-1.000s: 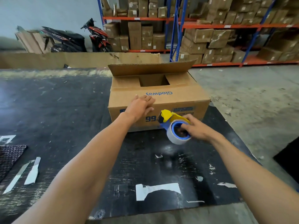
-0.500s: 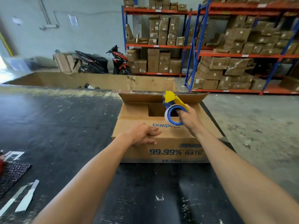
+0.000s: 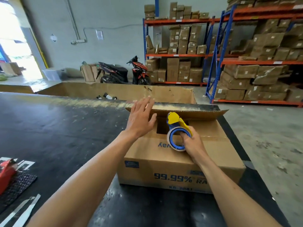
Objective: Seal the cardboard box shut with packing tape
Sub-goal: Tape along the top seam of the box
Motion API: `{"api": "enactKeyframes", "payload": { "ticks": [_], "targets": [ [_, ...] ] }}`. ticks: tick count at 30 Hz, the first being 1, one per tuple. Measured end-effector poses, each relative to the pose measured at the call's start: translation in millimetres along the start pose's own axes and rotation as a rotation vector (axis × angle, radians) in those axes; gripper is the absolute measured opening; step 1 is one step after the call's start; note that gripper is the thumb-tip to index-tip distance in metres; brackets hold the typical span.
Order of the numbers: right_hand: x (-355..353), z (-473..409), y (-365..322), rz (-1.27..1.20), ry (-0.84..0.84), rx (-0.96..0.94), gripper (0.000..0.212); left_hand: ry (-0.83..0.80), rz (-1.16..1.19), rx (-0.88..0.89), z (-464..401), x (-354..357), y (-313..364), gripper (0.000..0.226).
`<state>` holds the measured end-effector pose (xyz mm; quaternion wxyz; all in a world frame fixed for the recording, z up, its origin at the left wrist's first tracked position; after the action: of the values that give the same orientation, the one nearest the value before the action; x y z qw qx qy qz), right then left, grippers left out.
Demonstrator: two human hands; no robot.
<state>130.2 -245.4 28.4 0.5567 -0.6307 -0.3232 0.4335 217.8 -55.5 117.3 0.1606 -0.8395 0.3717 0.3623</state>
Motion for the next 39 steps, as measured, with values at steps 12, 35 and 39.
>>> {"api": "enactKeyframes", "payload": {
  "ticks": [12, 35, 39],
  "targets": [
    [-0.2, -17.0, 9.4, -0.101, 0.007, 0.023, 0.011, -0.554, 0.176, 0.007, 40.7, 89.9, -13.5, 0.047],
    [56.6, -73.8, -32.3, -0.107, -0.167, -0.184, 0.061, -0.204, 0.916, -0.673, 58.6, 81.1, -64.8, 0.038],
    [61.1, -75.7, -31.9, -0.099, -0.197, -0.201, 0.062, -0.146, 1.264, -0.89, 57.9, 84.2, -71.9, 0.046]
  ]
}}
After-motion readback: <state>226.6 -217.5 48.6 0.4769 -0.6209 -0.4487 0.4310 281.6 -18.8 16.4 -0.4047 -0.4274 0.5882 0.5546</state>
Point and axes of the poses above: each hand's wrist, its own z-axis away from the middle knuckle, its own x-axis out of the palm, y = z × x, the point moved 8 cm from there along -z, towards the middle knuckle, and after that the axes turned 9 degrees about x, right-handed, at the moved point
